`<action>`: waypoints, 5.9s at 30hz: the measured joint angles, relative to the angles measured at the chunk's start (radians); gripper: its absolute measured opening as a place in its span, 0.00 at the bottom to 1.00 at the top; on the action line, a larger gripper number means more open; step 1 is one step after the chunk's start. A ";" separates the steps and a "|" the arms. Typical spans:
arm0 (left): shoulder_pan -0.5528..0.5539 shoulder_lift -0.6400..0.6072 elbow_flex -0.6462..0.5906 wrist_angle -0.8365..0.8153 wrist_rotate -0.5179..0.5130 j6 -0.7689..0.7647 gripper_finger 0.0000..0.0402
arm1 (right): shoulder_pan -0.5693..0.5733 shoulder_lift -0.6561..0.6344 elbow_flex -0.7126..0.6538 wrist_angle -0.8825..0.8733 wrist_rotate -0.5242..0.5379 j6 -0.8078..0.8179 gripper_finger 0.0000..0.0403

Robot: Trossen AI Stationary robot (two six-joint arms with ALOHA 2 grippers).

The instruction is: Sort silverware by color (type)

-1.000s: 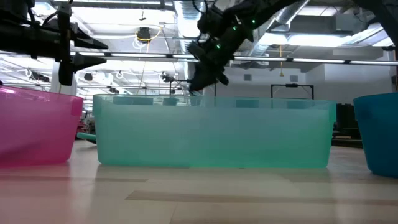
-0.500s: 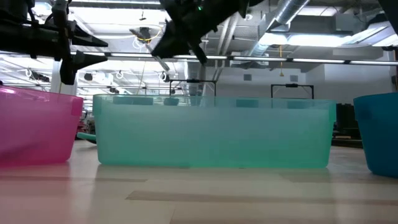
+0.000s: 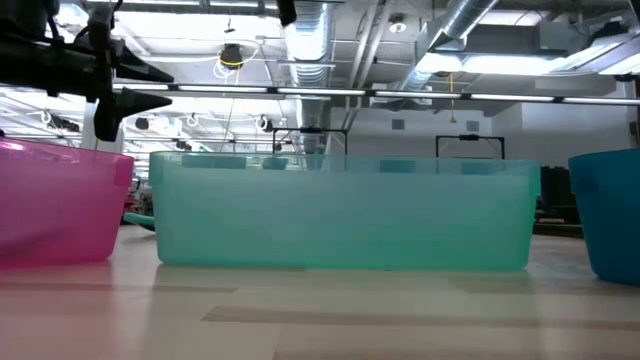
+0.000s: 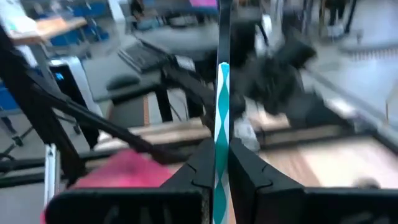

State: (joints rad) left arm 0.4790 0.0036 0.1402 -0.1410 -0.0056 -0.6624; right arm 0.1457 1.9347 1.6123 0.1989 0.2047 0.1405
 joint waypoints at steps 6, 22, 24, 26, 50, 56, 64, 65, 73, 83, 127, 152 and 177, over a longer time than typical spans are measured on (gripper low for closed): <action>0.000 0.000 0.000 -0.049 -0.008 -0.001 0.42 | 0.034 0.039 0.004 0.143 -0.068 -0.088 0.12; 0.000 0.000 0.000 -0.065 -0.009 0.006 0.42 | 0.052 0.377 0.205 0.304 -0.360 -0.026 0.12; 0.000 0.000 0.000 -0.069 -0.009 0.006 0.42 | 0.056 0.440 0.293 0.236 -0.388 -0.026 0.12; 0.000 0.000 0.000 -0.076 -0.009 0.006 0.42 | 0.057 0.500 0.385 0.137 -0.395 -0.031 0.12; 0.000 0.000 0.000 -0.114 -0.009 0.030 0.42 | 0.057 0.628 0.660 -0.351 -0.359 -0.334 0.12; 0.000 0.000 0.000 -0.115 -0.009 0.034 0.42 | 0.066 0.654 0.657 -0.342 -0.378 -0.341 0.12; 0.000 0.000 0.000 -0.116 -0.009 0.038 0.42 | 0.094 0.674 0.656 -0.390 -0.419 -0.438 0.12; 0.000 0.000 0.000 -0.116 -0.009 0.038 0.42 | 0.093 0.674 0.656 -0.386 -0.419 -0.439 0.12; 0.000 0.000 0.000 -0.116 -0.009 0.038 0.42 | 0.088 0.673 0.658 -0.424 -0.418 -0.467 0.12; 0.000 0.000 0.000 -0.117 -0.009 0.048 0.42 | 0.087 0.673 0.658 -0.455 -0.417 -0.516 0.12; 0.000 0.000 0.000 -0.142 -0.035 0.060 0.42 | 0.070 0.672 0.658 -0.478 -0.402 -0.533 0.34; 0.000 0.010 0.116 -0.165 0.035 -0.016 0.42 | -0.178 0.252 0.725 -0.968 -0.097 -0.453 0.35; 0.000 0.014 0.116 -0.299 -0.080 -0.040 0.42 | -0.443 0.440 0.723 -1.404 -0.171 -0.011 0.59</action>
State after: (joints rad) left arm 0.4789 0.0174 0.2558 -0.4402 -0.0859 -0.7023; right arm -0.2975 2.3746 2.3356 -1.2056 0.0333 0.1293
